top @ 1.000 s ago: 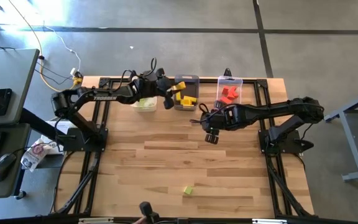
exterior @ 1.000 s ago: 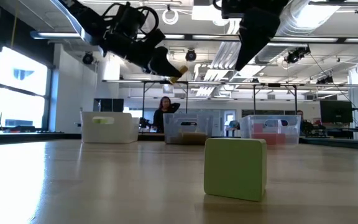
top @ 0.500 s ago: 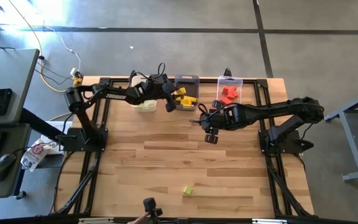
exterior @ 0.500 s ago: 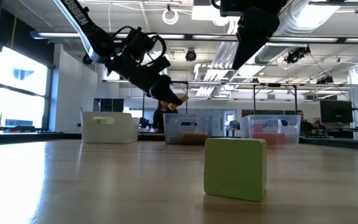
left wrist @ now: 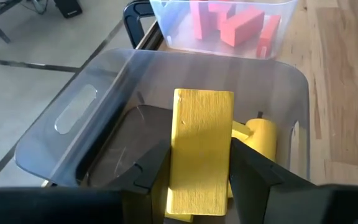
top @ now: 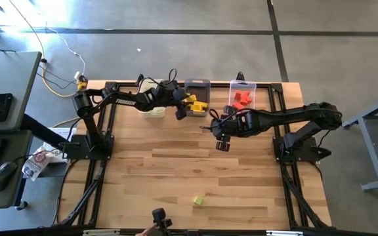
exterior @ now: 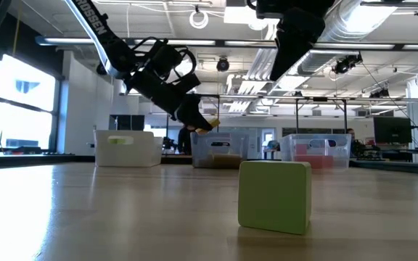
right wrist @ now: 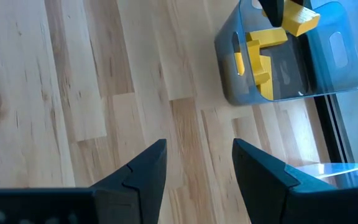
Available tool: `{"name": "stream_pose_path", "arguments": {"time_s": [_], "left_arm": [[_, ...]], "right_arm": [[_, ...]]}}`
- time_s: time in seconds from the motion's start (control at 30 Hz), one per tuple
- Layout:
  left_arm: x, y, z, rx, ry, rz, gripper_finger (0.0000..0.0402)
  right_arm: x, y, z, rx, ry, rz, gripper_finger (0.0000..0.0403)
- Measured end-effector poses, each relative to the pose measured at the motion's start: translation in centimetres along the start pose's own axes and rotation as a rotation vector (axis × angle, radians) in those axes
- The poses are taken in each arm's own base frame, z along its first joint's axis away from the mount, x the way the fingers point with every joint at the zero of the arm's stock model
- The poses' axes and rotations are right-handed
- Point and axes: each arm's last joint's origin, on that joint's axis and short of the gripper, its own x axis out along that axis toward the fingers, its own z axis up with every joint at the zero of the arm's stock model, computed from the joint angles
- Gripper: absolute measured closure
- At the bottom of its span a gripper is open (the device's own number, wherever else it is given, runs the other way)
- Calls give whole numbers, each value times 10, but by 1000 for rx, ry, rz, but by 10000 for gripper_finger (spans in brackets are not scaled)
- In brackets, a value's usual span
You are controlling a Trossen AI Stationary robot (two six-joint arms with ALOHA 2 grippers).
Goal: Sort & place blocks by color
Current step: Put the yellow block into the black bin, then put the green block into the white bin
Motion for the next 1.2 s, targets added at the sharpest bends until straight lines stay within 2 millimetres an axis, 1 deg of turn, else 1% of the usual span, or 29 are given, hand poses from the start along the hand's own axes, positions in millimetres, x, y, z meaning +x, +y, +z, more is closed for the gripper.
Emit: {"name": "stream_pose_path", "arguments": {"time_s": [0.67,0.97,1.07,1.2], "left_arm": [[0,0,0,-10,5,0,240],[0,0,-1,-12,13,28,189],[-2,-1,3,-4,18,84,174],[-9,-4,12,5,3,139,168]], "right_arm": [[0,0,0,9,0,2,233],[0,1,0,11,4,32,233],[0,1,0,11,5,38,233],[0,1,0,10,5,39,233]]}}
